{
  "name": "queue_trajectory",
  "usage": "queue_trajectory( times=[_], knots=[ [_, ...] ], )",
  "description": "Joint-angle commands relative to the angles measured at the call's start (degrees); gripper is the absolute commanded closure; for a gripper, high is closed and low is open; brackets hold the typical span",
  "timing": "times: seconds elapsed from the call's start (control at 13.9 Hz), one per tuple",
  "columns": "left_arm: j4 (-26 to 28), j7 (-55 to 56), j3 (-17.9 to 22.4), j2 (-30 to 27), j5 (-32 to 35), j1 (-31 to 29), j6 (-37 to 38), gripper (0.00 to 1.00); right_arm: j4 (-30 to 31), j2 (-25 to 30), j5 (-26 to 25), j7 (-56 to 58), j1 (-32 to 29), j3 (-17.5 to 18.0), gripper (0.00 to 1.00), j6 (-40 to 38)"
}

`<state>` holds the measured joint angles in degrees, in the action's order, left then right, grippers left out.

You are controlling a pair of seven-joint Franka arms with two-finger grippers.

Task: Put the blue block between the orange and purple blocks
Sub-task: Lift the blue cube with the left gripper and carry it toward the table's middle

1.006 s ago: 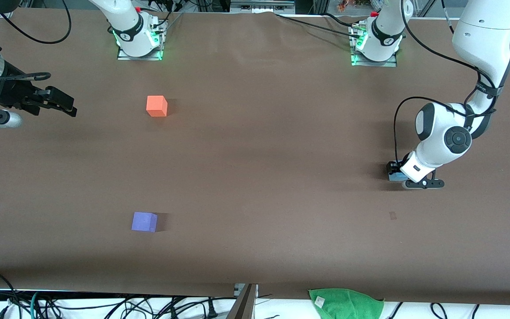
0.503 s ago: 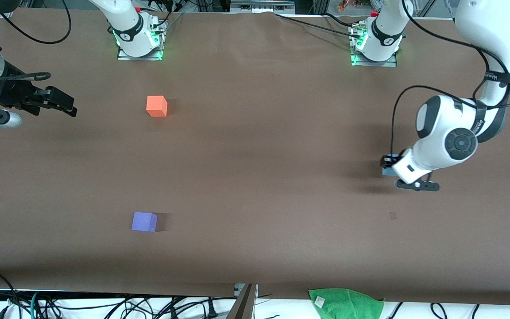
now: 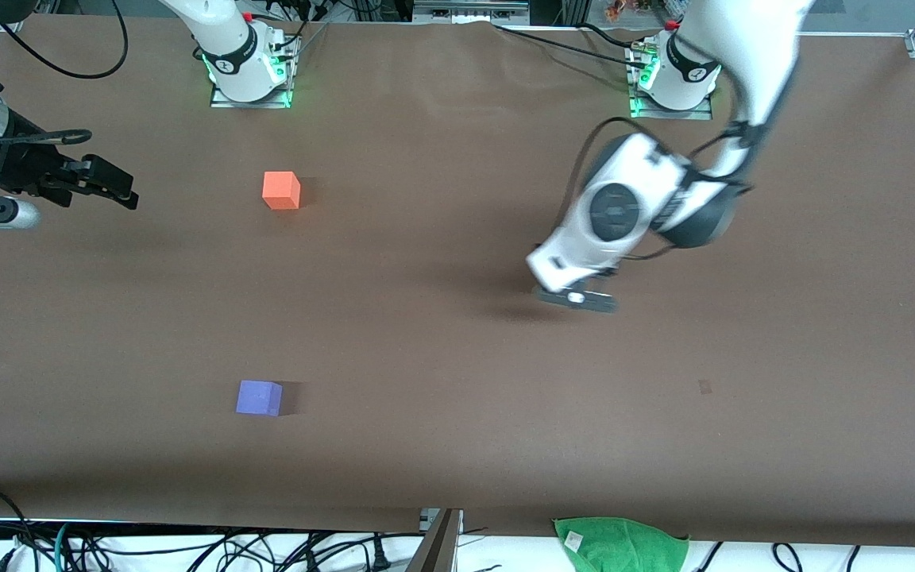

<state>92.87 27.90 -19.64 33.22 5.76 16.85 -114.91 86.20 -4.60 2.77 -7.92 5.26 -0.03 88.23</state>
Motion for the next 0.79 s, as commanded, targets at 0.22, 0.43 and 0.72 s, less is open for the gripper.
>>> queue_trajectory(
  times=[0.22,0.43,0.72],
  knots=[
    [-10.52,9.17,2.14,15.73,1.54,11.44,-13.64,0.84,-0.33,0.38,0.57,0.01,-0.34,0.55,0.01,0.01],
    [-10.60,9.28,4.78,15.74,1.62,13.74,-14.02,0.00,-0.42,0.29,0.49,0.09,-0.34,0.64,0.01,0.10],
    [-10.60,9.98,4.61,12.76,1.19,13.21,-10.97,0.00,-0.33,-0.14,0.66,0.09,-0.69,0.64,0.01,1.14]
  ],
)
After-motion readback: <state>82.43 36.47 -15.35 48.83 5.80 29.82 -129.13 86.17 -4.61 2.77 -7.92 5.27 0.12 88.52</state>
